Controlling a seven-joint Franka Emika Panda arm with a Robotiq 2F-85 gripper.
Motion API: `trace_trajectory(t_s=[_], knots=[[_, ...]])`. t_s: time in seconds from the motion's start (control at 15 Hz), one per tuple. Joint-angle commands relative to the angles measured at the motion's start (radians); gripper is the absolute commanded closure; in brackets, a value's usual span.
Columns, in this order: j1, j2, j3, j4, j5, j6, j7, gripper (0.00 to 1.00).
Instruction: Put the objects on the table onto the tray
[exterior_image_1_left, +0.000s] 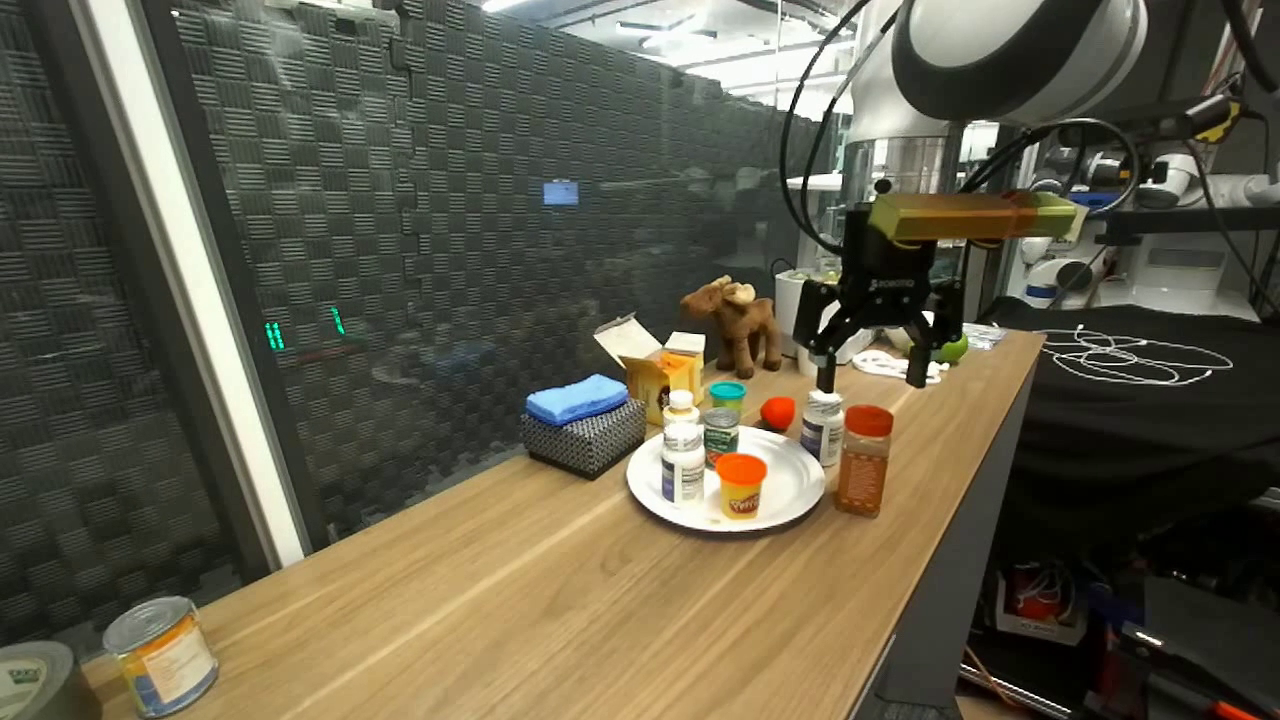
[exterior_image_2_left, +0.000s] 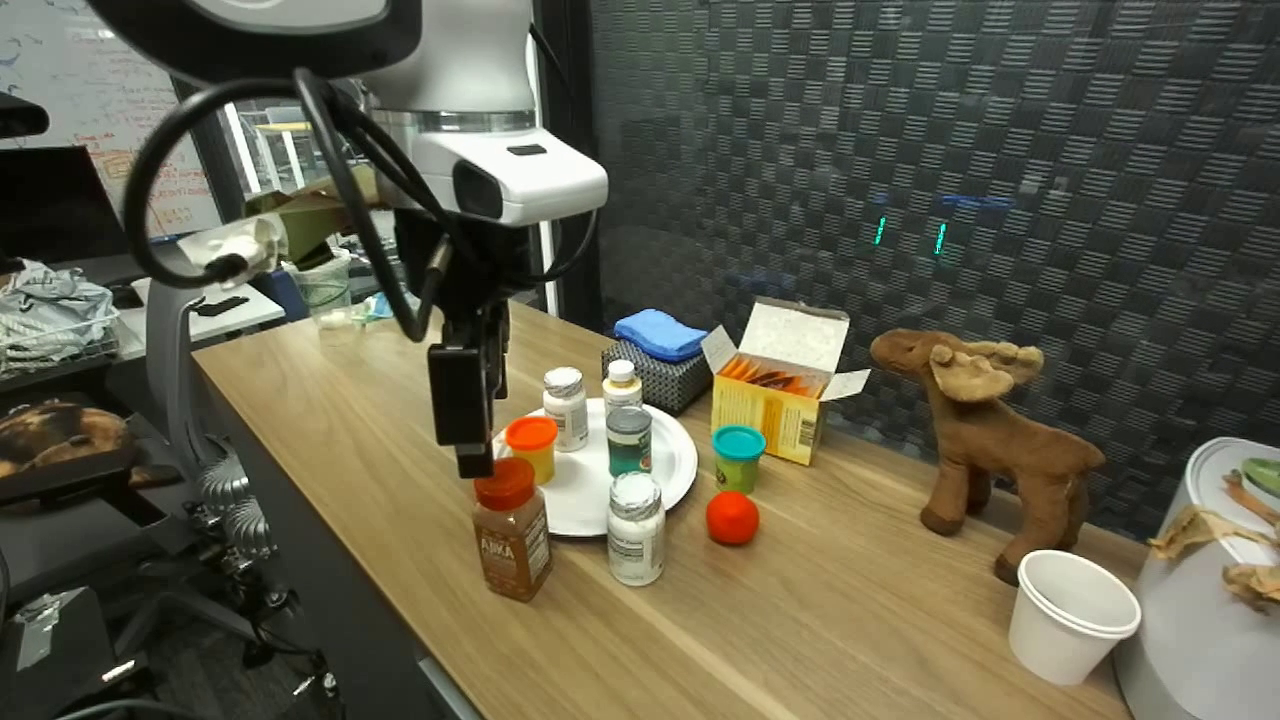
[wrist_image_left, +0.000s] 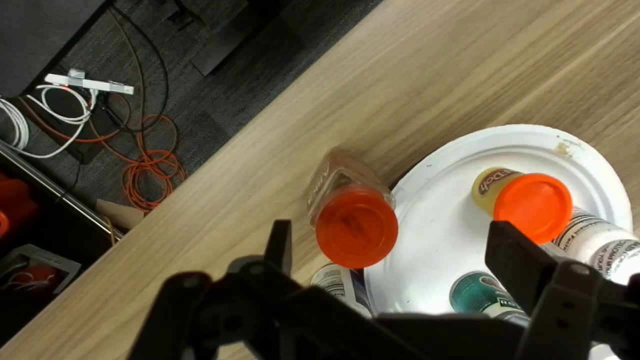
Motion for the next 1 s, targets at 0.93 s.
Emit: trace_trajectory(t_s=[0.93], knots=[[-0.008,0.095,-0.033,0.031,0.069,0.024,0.012,0.24]])
